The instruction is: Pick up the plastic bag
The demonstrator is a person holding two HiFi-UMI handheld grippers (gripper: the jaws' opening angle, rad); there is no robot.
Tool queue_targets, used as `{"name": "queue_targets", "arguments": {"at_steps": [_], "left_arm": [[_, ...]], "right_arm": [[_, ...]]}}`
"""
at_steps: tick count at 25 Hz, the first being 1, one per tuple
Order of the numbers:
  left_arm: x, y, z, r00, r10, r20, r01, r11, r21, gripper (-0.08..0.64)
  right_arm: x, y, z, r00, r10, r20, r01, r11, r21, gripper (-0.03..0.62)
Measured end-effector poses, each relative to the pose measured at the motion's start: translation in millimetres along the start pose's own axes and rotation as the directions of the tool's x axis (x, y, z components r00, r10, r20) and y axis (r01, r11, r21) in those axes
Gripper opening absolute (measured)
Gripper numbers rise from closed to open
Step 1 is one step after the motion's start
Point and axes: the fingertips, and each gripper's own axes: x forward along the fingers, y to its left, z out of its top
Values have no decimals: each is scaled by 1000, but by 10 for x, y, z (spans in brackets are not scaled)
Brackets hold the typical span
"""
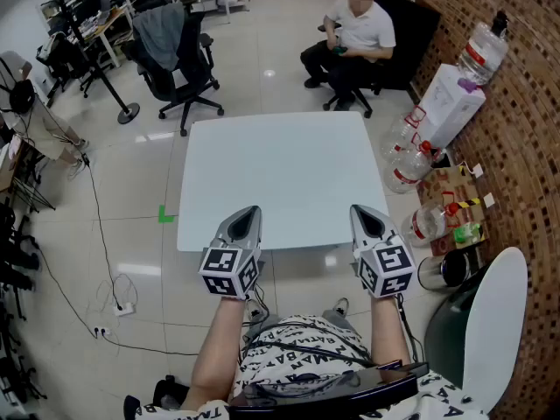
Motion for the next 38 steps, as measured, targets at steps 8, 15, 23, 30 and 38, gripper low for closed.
{"name": "queue_targets", "arguments": {"at_steps": [8,15,23,30,38], "left_arm": [[41,-79,-27,1000,-10,3,10,1000,5,2],[100,-259,-62,998,-59,-29,60,998,19,2],[372,-866,-307,968,-214,-133,223,973,55,2],[752,-1864,-779,874,-397,-282,436,896,89,2],[1115,-3351,-1602,700,-561,-443,658,747,94,2]], "right_arm": [[-48,-31,-7,1000,13,29,-13,1000,11,14],[-170,-73,-14,998,-8,61,5,999,53,20],[-473,-465,-356,991,-126,41,120,985,126,41],[-1139,-1420,-1241,926,-373,-60,377,898,229,158],[-2489,-2464,-3090,717,-607,-342,694,666,273,158]]}}
